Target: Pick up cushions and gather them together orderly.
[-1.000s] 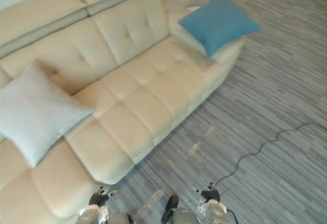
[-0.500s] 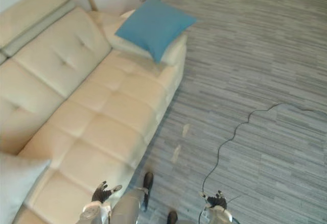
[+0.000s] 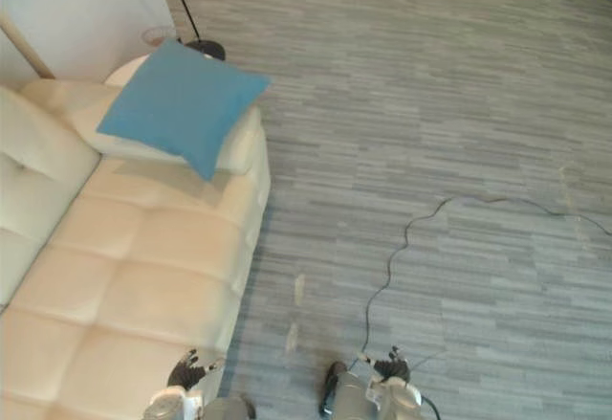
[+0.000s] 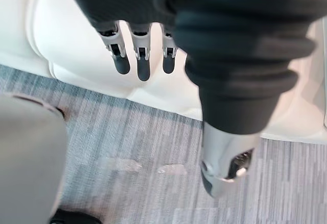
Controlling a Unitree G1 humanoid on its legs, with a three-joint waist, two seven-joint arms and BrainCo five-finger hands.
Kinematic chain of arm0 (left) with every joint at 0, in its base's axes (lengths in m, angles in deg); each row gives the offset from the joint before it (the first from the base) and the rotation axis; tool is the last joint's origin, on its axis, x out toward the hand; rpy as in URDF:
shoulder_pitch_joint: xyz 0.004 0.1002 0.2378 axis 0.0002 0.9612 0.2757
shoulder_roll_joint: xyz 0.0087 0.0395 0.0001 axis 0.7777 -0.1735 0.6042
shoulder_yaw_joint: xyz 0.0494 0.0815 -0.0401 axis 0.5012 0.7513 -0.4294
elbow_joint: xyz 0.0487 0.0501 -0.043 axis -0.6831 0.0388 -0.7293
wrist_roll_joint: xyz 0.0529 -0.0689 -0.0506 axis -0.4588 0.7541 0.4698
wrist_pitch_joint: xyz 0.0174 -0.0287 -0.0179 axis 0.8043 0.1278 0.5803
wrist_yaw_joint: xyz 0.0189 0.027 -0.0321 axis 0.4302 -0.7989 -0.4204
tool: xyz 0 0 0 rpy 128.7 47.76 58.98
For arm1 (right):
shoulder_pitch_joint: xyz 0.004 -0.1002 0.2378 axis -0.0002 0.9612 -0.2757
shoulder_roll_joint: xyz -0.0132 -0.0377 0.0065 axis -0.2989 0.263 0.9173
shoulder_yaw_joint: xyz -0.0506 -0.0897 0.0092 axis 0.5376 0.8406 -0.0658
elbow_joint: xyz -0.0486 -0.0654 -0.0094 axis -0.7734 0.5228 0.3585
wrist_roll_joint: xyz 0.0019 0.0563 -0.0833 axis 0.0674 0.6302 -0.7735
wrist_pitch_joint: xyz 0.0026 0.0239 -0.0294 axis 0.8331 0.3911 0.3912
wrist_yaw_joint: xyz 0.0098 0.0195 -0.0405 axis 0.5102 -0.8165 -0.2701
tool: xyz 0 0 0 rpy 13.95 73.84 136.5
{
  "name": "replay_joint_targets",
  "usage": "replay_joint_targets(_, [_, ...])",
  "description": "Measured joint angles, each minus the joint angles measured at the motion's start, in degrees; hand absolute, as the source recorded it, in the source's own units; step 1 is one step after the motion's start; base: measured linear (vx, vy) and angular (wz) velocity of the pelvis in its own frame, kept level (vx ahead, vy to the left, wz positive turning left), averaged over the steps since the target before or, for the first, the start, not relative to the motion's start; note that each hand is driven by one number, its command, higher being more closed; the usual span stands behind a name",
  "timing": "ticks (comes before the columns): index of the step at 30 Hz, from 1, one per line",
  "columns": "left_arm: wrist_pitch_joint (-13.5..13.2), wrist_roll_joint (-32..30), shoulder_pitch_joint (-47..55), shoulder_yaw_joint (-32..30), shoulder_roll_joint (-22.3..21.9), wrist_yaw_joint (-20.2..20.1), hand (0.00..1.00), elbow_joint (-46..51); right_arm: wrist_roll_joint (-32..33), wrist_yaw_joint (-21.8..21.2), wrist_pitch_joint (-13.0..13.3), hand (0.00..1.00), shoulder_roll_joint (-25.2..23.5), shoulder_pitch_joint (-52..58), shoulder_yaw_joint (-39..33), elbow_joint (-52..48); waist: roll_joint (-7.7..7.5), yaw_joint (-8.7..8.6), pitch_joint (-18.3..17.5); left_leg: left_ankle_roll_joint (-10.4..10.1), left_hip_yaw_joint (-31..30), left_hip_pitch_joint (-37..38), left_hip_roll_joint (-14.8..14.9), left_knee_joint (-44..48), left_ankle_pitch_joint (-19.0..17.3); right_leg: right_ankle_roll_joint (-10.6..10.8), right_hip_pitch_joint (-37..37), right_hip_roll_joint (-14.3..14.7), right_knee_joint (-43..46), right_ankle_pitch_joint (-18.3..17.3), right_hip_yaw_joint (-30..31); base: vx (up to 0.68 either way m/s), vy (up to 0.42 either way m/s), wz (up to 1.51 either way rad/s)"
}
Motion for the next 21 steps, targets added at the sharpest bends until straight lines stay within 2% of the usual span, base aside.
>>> replay_joint_targets(1, [-0.1, 0.0, 0.3, -0.1, -0.6, 0.0, 0.00, 0.0, 0.0, 0.0, -0.1, 0.00, 0.4, 0.4, 0.0, 0.3, 0.99, -0.22, -0.7, -0.3, -1.5, -2.5, 1.5, 4.6, 0.4, -0.1, 0.4, 1.1, -0.6, -0.7, -0.7, 0.32, -0.257, 0.22])
replay_joint_targets(2, [-0.1, 0.0, 0.3, -0.3, -1.2, 0.1, 0.00, 0.2, 0.1, 0.0, 0.0, 0.00, 0.7, 0.4, 0.0, 0.3, 1.69, -0.37, -0.8, -0.5, -2.7, -6.6, 2.8, 12.0, 1.1, -1.6, 1.7, 2.3, -2.5, -2.3, -1.2, 0.38, -0.326, 0.03])
replay_joint_targets(3, [-0.1, 0.1, -0.2, -0.5, -1.9, 0.1, 0.00, 0.2, 0.1, 0.0, -0.1, 0.00, 1.5, 0.4, 0.0, 0.3, 3.44, -0.40, -0.3, 0.7, -3.4, -12.3, 5.1, 23.5, 4.4, -2.6, 4.2, 4.3, -5.2, -3.1, -1.8, 0.46, -0.351, 0.01])
replay_joint_targets(4, [-0.1, 0.1, -0.4, -0.5, -2.1, 0.0, 0.00, 0.3, 0.2, 0.1, -0.1, 0.00, 1.6, 0.6, -0.1, 0.6, 3.88, -0.37, 0.5, 2.0, -3.1, -15.2, 6.6, 30.2, 6.3, -3.0, 7.1, 5.8, -7.6, -3.2, -2.1, 0.38, -0.256, -0.03])
replay_joint_targets(5, [-0.1, 0.0, -0.7, -0.4, -2.1, 0.0, 0.00, 0.2, 0.4, 0.1, -0.1, 0.00, 1.5, 0.6, -0.2, 1.5, 4.06, -0.36, 0.7, 1.7, -2.9, -16.3, 6.6, 33.3, 4.4, -3.7, 10.2, 6.4, -9.9, -3.1, -2.1, 0.40, -0.183, -0.09])
replay_joint_targets(6, [-0.2, 0.0, -0.7, -0.3, -2.1, 0.0, 0.00, 0.7, 1.0, 0.3, -0.2, 0.00, 1.4, 1.1, -0.8, 1.9, 3.43, -0.33, 1.1, 1.3, -1.8, -17.1, 5.0, 33.4, 2.1, -3.9, 14.1, 6.3, -12.5, -3.2, -1.9, 0.32, -0.123, -0.12])
replay_joint_targets(7, [-0.3, 0.0, -0.7, -0.3, -2.1, 0.0, 0.00, 0.9, 1.3, 0.3, -0.2, 0.00, 1.2, 1.1, -1.4, 1.9, 3.19, -0.34, 1.3, 1.2, -1.2, -17.6, 4.3, 32.5, 1.3, -3.9, 15.4, 6.2, -13.6, -3.2, -1.8, 0.44, -0.150, -0.14])
replay_joint_targets(8, [-0.3, 0.0, -0.7, -0.2, -2.1, -0.1, 0.00, 1.4, 1.3, 0.5, -0.2, 0.00, 1.0, 1.0, -2.3, 1.9, 2.73, -0.35, 1.3, 1.6, 0.1, -19.5, 1.9, 28.4, 0.5, -3.9, 17.9, 5.9, -15.9, -3.2, -1.5, 0.34, -0.096, -0.10])
replay_joint_targets(9, [-0.3, 0.0, -0.8, 0.0, -2.1, -0.1, 0.00, 1.7, 1.3, 0.6, -0.2, 0.00, 1.0, 0.9, -2.4, 1.8, 2.46, -0.32, 1.4, 1.5, 0.1, -21.0, -0.3, 23.8, 0.2, -3.8, 19.1, 5.6, -17.3, -3.2, -1.3, 0.42, -0.077, -0.10])
replay_joint_targets(10, [-0.3, 0.0, -0.9, 0.0, -2.0, -0.1, 0.00, 2.3, 1.3, 0.7, -0.2, 0.00, 1.0, 0.8, -2.6, 1.6, 2.02, -0.16, 1.6, 1.1, -0.4, -22.6, -3.6, 15.0, 1.3, -3.4, 20.6, 5.0, -19.2, -3.2, -1.2, 0.29, -0.016, -0.05])
replay_joint_targets(11, [-0.3, 0.0, -1.0, 0.0, -2.0, -0.1, 0.00, 2.5, 1.3, 0.7, -0.2, 0.00, 0.9, 0.7, -2.8, 1.5, 1.97, -0.08, 1.6, 0.9, -0.4, -22.9, -4.4, 11.9, 2.2, -3.2, 21.1, 4.9, -19.8, -3.2, -1.2, 0.37, 0.000, -0.07])
replay_joint_targets(12, [-0.3, 0.0, -1.2, 0.1, -2.3, -0.1, 0.00, 2.7, 1.3, 0.7, -0.1, 0.00, 0.9, 0.7, -3.7, 1.5, 2.08, 0.48, 1.7, 0.3, -0.5, -23.0, -6.7, 0.2, 7.3, -2.3, 22.9, 4.9, -21.9, -3.5, -0.9, 0.47, 0.075, -0.19])
replay_joint_targets(13, [-0.4, 0.1, -1.2, -0.1, -2.9, -0.1, 0.00, 2.7, 1.2, 0.8, -0.2, 0.00, 1.0, 0.7, -3.9, 1.5, 2.65, 1.55, 1.6, 0.9, -0.7, -23.1, -7.2, -7.8, 13.6, -1.2, 24.8, 5.9, -23.3, -4.1, -0.2, 0.40, 0.076, -0.27])
replay_joint_targets(14, [-0.4, 0.1, -1.2, -0.1, -2.9, -0.1, 0.00, 2.6, 1.2, 0.8, -0.2, 0.00, 1.0, 0.7, -3.9, 1.5, 2.61, 2.04, 1.6, 1.1, -0.7, -22.9, -7.1, -8.2, 16.2, -0.9, 25.4, 6.1, -23.6, -4.4, 0.4, 0.54, 0.123, -0.41])
replay_joint_targets(15, [-0.4, 0.0, -1.3, 0.0, -2.3, -0.3, 0.00, 2.6, 1.1, 0.9, -0.2, 0.00, -0.5, 0.2, -3.5, 1.6, 1.01, 2.48, 1.2, 5.3, -0.1, -21.8, -8.1, -7.5, 18.6, 1.0, 26.8, 5.3, -24.0, -5.6, 2.4, 0.38, 0.063, -0.28])
replay_joint_targets(16, [-0.5, 0.1, -1.3, -0.1, -1.6, -0.4, 0.00, 2.7, 1.1, 0.8, -0.2, 0.00, -0.9, -0.3, -3.2, 1.5, 0.08, 2.28, 1.2, 5.6, 0.1, -22.1, -8.6, -6.1, 17.3, 1.6, 26.8, 4.6, -23.6, -6.0, 2.7, 0.66, 0.109, -0.30])
replay_joint_targets(17, [-0.6, 0.1, -1.7, -0.4, -0.9, -1.2, 0.00, 3.2, 0.7, 0.6, -0.1, 0.00, -1.3, -0.9, -2.0, 1.4, -1.52, 2.35, 1.2, 6.5, 1.2, -23.4, -8.9, -0.8, 12.8, 3.9, 26.0, 3.3, -20.1, -7.3, 4.1, 0.37, 0.054, -0.22])
replay_joint_targets(18, [-0.6, 0.0, -1.8, -0.5, -1.0, -1.2, 0.00, 3.3, 0.6, 0.6, -0.1, 0.00, -1.3, -0.9, -2.0, 1.4, -1.60, 2.83, 1.3, 6.7, 1.6, -23.3, -8.7, 0.9, 11.1, 5.2, 25.2, 2.9, -16.8, -8.0, 5.3, 0.57, 0.136, -0.39])
replay_joint_targets(19, [-0.5, 0.1, -1.8, -0.5, -1.0, -1.2, 0.00, 3.1, 0.1, 0.5, -0.1, 0.00, -1.3, -0.9, -2.0, 1.4, -1.49, 3.27, 1.2, 7.0, 2.5, -21.8, -8.2, 3.3, 7.7, 7.3, 22.2, 2.5, -6.9, -9.3, 7.8, 0.29, 0.090, -0.36])
replay_joint_targets(20, [-0.4, 0.1, -1.8, -0.5, -0.9, -1.2, 0.00, 3.0, 0.1, 0.4, -0.2, 0.00, -1.3, -0.9, -1.9, 1.4, -1.57, 3.16, 1.3, 7.1, 2.9, -20.8, -8.1, 3.6, 6.6, 9.9, 20.5, 2.0, -1.3, -9.3, 8.6, 0.47, 0.144, -0.30])
replay_joint_targets(21, [-0.3, 0.2, -1.7, -0.3, -0.7, -1.2, 0.00, 3.0, 0.0, 0.3, -0.2, 0.00, -1.3, -0.8, -1.6, 1.4, -1.61, 3.15, 1.3, 7.2, 2.7, -19.0, -8.4, 3.8, 5.3, 14.7, 17.4, 1.2, 6.7, -8.5, 9.1, 0.48, 0.099, -0.04])
